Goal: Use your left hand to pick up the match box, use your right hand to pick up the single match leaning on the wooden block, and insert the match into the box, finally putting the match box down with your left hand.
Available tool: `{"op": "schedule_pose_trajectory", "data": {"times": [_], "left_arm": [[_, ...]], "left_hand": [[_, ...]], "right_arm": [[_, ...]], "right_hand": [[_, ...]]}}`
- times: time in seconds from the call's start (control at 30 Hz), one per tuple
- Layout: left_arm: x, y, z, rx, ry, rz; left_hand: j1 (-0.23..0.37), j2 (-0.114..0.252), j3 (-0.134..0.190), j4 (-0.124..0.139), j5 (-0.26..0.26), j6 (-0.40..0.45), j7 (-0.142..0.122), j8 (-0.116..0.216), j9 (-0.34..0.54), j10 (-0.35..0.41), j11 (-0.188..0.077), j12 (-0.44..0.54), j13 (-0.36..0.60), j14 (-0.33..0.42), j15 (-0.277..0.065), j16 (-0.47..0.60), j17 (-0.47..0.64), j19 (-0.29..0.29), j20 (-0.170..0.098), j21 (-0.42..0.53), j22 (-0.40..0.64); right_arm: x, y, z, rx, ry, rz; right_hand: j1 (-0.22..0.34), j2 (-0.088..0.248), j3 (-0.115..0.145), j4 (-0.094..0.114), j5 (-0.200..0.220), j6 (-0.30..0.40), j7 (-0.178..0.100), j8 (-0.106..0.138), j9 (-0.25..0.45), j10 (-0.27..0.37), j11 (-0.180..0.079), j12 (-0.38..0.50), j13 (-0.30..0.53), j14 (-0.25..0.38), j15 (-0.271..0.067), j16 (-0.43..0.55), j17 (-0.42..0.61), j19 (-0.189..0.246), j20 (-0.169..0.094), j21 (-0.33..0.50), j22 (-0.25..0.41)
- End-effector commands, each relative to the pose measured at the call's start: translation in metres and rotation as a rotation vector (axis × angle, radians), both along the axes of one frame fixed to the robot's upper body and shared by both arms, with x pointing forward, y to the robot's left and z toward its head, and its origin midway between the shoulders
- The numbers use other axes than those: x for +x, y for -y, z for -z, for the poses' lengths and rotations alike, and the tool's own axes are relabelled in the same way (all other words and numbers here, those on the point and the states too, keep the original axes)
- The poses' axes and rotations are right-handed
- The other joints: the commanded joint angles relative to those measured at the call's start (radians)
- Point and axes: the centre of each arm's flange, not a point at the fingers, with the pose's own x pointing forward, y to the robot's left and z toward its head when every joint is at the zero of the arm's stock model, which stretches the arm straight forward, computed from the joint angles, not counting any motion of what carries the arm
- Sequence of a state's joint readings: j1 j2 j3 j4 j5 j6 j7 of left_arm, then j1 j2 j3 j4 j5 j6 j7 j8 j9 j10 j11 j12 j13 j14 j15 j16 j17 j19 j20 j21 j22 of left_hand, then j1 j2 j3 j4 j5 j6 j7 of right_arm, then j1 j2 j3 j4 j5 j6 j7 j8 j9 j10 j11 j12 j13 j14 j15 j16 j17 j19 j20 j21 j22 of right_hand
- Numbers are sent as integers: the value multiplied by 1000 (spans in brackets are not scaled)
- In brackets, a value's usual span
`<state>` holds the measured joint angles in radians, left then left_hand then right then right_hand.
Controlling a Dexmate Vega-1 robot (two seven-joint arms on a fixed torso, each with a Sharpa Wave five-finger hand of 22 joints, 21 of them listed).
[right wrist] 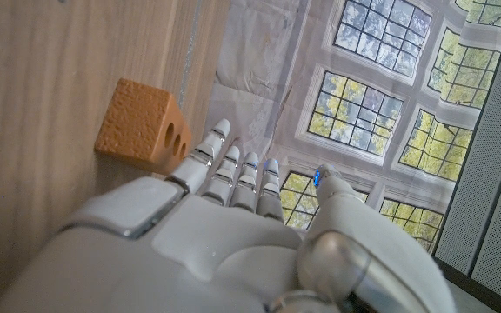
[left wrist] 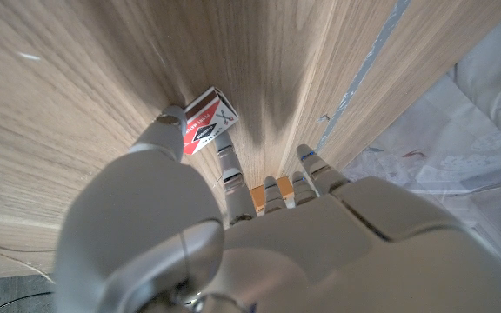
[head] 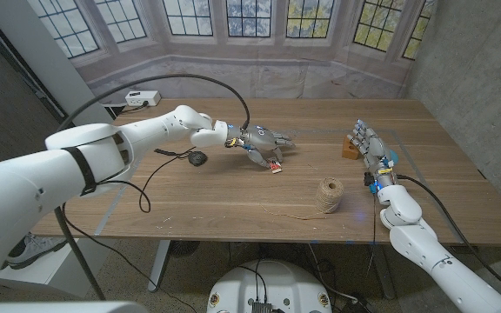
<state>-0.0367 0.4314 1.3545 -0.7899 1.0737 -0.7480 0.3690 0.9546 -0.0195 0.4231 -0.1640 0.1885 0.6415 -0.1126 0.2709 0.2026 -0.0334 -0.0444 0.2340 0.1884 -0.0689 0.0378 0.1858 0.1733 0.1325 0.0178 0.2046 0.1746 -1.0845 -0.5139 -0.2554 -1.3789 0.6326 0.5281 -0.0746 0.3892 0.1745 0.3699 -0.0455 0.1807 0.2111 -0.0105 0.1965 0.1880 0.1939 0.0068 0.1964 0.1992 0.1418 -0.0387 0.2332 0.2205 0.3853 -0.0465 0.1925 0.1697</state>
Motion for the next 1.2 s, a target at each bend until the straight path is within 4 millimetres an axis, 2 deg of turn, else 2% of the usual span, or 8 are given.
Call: {"op": "schedule_pose_trajectory", "data": {"times": [0.03, 0.37, 1.2], "left_arm": [[2, -5, 2, -22, 17, 13], [4, -5, 1, -35, 22, 20], [1, -6, -2, -39, 30, 36]], "left_hand": [[19, -2, -5, -2, -1, 30, 3, 14, 7, 12, -5, 3, 3, 10, -4, 10, 3, 15, -5, 8, 2], [32, -4, -9, -2, -1, 75, 13, 35, 11, 36, -11, 5, 3, 27, -12, 10, 3, 28, -8, 9, 3], [46, -6, -15, 0, -1, 93, 22, 47, 18, 45, -14, 1, 3, 34, -15, 6, 3, 34, -10, 6, 3]], "right_arm": [[3, -2, 1, 1, -1, -3], [4, -3, -2, -7, -6, -6], [-1, -11, -7, -26, -14, -9]], "right_hand": [[-4, 0, 0, -5, -1, 8, 1, 3, 4, 10, -1, 6, 0, 10, -8, 4, 3, 7, -5, 4, 2], [-4, 0, 1, -5, -1, 9, 1, 3, 4, 10, 1, 5, 0, 9, -10, 4, 3, 8, -6, 4, 2], [-5, 0, 2, -6, -1, 9, 1, 3, 4, 9, 0, 5, 0, 10, -9, 4, 3, 9, -6, 3, 2]]}}
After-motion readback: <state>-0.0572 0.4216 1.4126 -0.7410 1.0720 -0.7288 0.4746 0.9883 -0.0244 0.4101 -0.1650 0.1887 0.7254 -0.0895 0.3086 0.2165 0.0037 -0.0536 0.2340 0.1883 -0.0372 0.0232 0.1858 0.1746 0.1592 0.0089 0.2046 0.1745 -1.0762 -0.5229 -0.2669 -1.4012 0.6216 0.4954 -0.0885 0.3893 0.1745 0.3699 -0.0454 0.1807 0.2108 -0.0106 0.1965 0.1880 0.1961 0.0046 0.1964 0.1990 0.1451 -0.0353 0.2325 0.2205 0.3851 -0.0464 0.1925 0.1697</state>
